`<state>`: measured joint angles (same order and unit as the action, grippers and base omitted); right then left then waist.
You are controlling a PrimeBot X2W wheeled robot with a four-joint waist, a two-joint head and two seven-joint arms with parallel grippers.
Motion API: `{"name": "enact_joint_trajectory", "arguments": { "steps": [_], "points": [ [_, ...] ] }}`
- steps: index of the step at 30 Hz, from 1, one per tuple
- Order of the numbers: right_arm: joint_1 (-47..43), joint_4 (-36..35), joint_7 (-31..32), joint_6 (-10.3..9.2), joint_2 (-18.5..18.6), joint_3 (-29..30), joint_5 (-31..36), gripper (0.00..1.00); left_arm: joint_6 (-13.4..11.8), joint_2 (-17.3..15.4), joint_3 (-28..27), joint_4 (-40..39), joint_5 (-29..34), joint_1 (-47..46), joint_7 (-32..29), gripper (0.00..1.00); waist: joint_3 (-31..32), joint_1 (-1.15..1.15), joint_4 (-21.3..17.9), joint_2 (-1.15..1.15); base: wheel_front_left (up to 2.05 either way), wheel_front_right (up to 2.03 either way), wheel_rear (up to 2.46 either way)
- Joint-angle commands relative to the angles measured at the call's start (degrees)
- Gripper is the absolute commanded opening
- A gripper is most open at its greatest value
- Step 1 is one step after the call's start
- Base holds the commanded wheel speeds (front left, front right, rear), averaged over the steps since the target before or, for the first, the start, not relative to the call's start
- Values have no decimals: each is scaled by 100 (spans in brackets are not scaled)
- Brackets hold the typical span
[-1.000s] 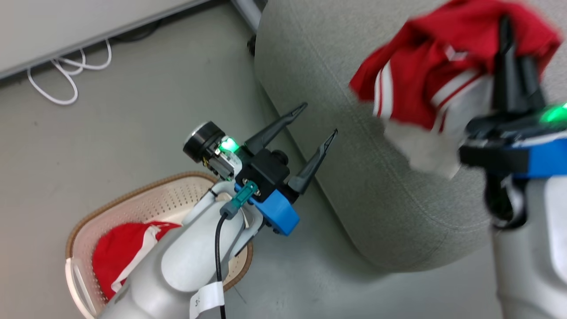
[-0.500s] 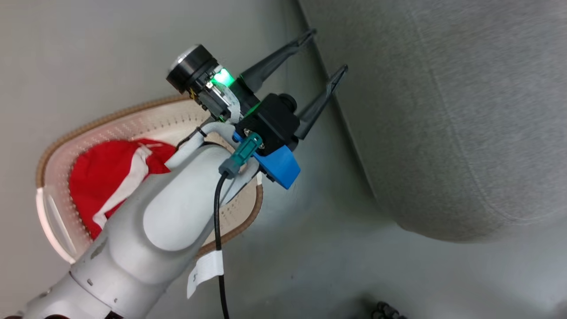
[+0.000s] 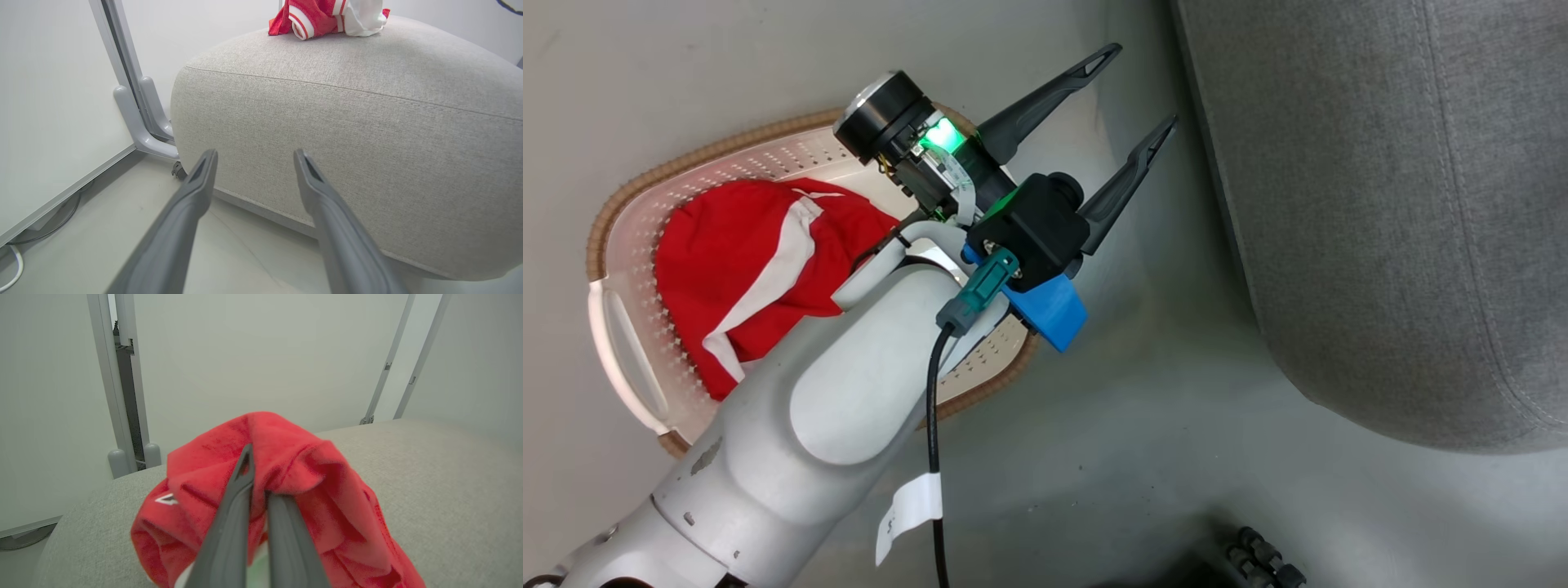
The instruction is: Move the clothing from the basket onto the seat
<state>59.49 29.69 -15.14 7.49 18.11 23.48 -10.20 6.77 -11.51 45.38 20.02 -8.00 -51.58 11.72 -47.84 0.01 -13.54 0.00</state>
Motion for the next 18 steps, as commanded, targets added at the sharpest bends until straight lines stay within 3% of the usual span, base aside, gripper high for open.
{"name": "enact_joint_trajectory", "arguments": {
  "steps": [1,8,9,10,11,18],
  "points": [
    [-134,80,-1,1,-67,12,-83,0,-50,6,0,-21,-3,-87,47,100,6,-1,41,0,0,0,0],
    [-590,453,-1,1,-252,81,-236,0,-101,-1,-18,44,-64,-77,125,100,21,-1,115,0,0,0,0],
    [-639,464,-1,1,-265,76,-229,30,-106,-2,-18,58,-79,-69,142,100,37,-1,117,0,0,0,0],
    [-691,463,-1,1,-282,76,-218,53,-112,-4,-19,76,-91,-63,159,100,59,-1,117,0,0,0,0],
    [-735,509,-1,1,-326,66,-240,100,-115,-11,-24,98,-107,-51,165,100,93,-1,114,0,0,0,0],
    [-1468,185,-1,1,-472,45,-184,100,-222,88,-106,242,-259,189,312,100,691,-1,110,0,0,0,0]
  ]
}}
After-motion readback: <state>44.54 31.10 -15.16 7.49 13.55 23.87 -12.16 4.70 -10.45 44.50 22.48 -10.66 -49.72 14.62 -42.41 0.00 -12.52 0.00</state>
